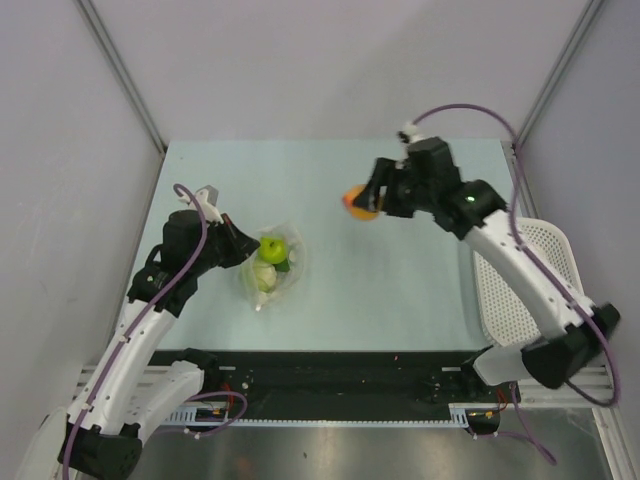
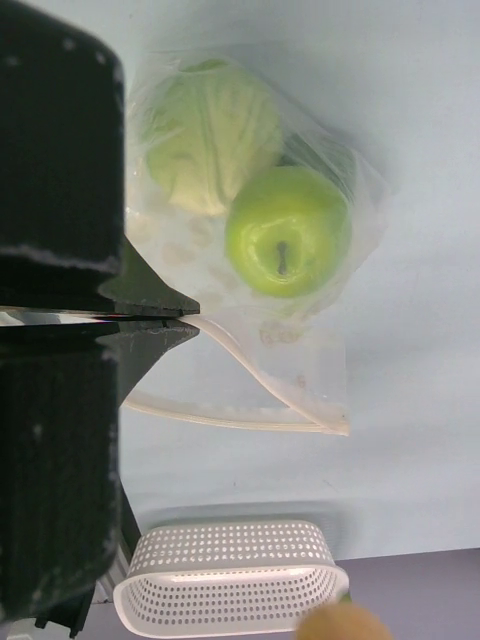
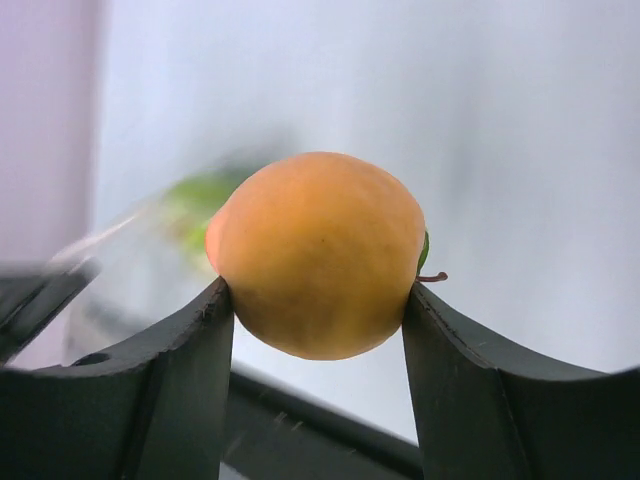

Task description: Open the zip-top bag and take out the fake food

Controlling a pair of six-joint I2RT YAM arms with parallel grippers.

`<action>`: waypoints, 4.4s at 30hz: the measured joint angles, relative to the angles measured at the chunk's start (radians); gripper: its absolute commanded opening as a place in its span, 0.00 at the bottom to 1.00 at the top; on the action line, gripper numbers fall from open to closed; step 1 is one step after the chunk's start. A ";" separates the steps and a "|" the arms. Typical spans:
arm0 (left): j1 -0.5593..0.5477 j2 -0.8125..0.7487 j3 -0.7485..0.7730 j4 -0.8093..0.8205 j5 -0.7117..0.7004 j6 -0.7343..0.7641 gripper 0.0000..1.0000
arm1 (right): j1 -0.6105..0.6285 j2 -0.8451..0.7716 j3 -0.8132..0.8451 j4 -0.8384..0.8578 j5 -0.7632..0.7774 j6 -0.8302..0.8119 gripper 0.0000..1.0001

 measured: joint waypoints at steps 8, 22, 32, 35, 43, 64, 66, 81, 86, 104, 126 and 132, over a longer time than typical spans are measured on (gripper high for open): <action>0.000 0.006 0.000 -0.005 0.005 0.022 0.00 | -0.541 -0.296 -0.220 -0.259 0.377 -0.004 0.00; -0.005 0.027 0.000 -0.006 0.032 0.026 0.00 | -0.954 -0.307 -0.566 -0.479 0.700 0.223 0.09; -0.011 0.029 0.000 -0.007 0.040 0.030 0.00 | -1.052 -0.215 -0.682 -0.353 0.655 0.246 0.69; -0.011 0.032 0.000 -0.007 0.043 0.029 0.00 | -1.061 -0.206 -0.713 -0.327 0.637 0.237 0.95; -0.011 0.033 0.000 -0.007 0.060 0.029 0.00 | -0.954 -0.255 -0.706 -0.304 0.631 0.220 1.00; -0.011 0.035 0.000 0.000 0.067 0.026 0.00 | 0.455 -0.069 -0.307 0.256 0.432 -0.303 0.56; -0.011 0.034 0.000 0.001 0.067 0.025 0.00 | 0.484 -0.030 -0.307 0.345 0.334 -0.360 0.49; -0.011 0.014 -0.017 0.011 0.080 0.014 0.00 | 0.401 0.233 -0.302 0.623 -0.074 -0.686 0.55; -0.011 0.019 -0.017 0.027 0.089 0.002 0.00 | 0.368 0.276 -0.296 0.640 -0.085 -0.768 0.68; -0.008 0.080 -0.017 0.050 0.084 -0.018 0.00 | 0.374 0.439 -0.274 0.753 -0.021 -0.871 0.90; -0.010 0.151 -0.032 0.009 0.050 0.003 0.00 | 0.390 0.531 -0.300 0.863 0.142 -0.853 0.99; -0.010 0.192 -0.032 0.016 0.028 0.014 0.00 | 0.385 0.560 -0.306 0.879 0.179 -0.835 0.97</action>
